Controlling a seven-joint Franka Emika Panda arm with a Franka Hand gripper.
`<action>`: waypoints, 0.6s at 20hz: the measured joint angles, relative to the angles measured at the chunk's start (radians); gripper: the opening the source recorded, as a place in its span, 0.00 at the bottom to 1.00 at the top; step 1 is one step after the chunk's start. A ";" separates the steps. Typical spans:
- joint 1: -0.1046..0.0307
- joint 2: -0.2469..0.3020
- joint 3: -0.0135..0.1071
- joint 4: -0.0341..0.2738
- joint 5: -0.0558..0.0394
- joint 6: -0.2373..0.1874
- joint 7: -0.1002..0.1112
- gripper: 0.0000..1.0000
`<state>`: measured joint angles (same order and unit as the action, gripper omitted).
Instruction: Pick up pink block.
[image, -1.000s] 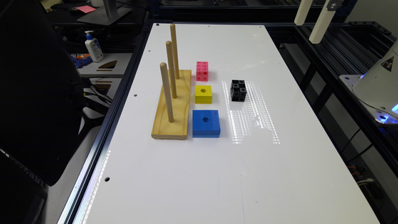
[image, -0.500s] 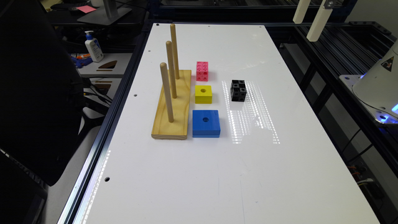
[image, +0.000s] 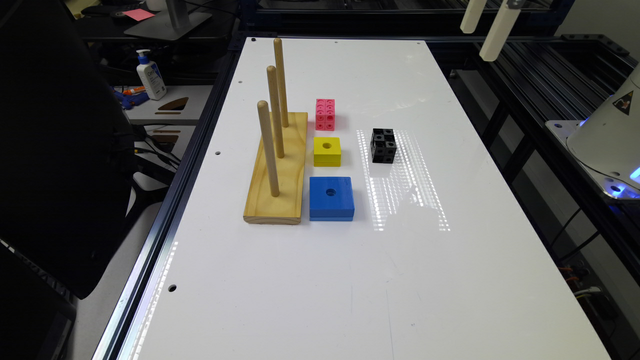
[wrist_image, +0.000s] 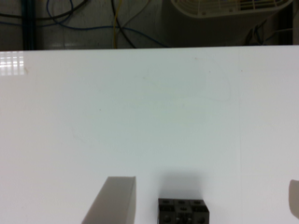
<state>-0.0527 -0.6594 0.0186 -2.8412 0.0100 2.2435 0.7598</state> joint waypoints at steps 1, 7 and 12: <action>-0.001 0.012 0.000 0.006 -0.0002 0.011 0.000 1.00; -0.018 0.145 0.000 0.101 -0.0011 0.054 -0.016 1.00; -0.029 0.261 0.000 0.195 -0.0017 0.059 -0.024 1.00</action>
<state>-0.0813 -0.3985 0.0183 -2.6463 0.0083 2.3029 0.7354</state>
